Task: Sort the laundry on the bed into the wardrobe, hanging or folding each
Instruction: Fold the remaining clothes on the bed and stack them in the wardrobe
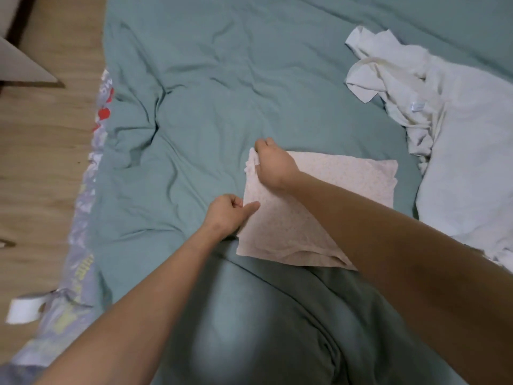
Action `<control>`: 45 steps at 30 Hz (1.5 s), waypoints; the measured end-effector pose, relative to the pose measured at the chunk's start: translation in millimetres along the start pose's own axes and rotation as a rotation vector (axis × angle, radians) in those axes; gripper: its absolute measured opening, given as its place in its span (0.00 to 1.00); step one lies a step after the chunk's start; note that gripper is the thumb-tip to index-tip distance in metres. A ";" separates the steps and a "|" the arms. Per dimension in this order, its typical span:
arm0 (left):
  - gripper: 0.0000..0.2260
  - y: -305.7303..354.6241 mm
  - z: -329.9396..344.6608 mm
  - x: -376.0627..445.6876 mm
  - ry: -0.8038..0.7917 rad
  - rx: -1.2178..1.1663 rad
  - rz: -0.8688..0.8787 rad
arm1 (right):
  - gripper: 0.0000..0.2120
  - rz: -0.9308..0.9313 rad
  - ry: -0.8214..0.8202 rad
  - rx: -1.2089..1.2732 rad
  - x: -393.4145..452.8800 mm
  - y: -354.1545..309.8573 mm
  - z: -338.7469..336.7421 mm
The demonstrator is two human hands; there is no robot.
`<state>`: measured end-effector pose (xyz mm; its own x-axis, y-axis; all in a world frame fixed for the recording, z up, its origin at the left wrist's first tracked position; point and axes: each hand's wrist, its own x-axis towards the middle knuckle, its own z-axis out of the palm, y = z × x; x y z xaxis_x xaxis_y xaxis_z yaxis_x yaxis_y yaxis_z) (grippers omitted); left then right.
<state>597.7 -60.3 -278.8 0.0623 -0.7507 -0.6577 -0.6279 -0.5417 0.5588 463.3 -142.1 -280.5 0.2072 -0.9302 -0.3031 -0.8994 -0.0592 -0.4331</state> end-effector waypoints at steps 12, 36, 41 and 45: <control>0.06 1.4 -7.3 -39.2 0.010 0.133 0.026 | 0.07 -0.007 0.019 0.411 11.2 -19.0 -3.5; 0.02 4.3 9.8 -50.9 0.182 0.141 -0.041 | 0.15 -0.457 -0.129 -0.441 39.5 -1.5 -18.1; 0.05 -5.6 0.9 -42.9 0.228 0.118 -0.077 | 0.09 -0.505 -0.022 -0.288 52.2 -5.4 -29.7; 0.07 -10.4 -13.3 -48.5 0.221 0.163 -0.044 | 0.05 -0.441 -0.011 -0.074 44.7 -3.4 -26.9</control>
<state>611.6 -23.3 -245.9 0.2485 -0.8020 -0.5431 -0.7365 -0.5207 0.4319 465.2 -193.2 -269.7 0.5808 -0.8063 -0.1119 -0.7493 -0.4757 -0.4607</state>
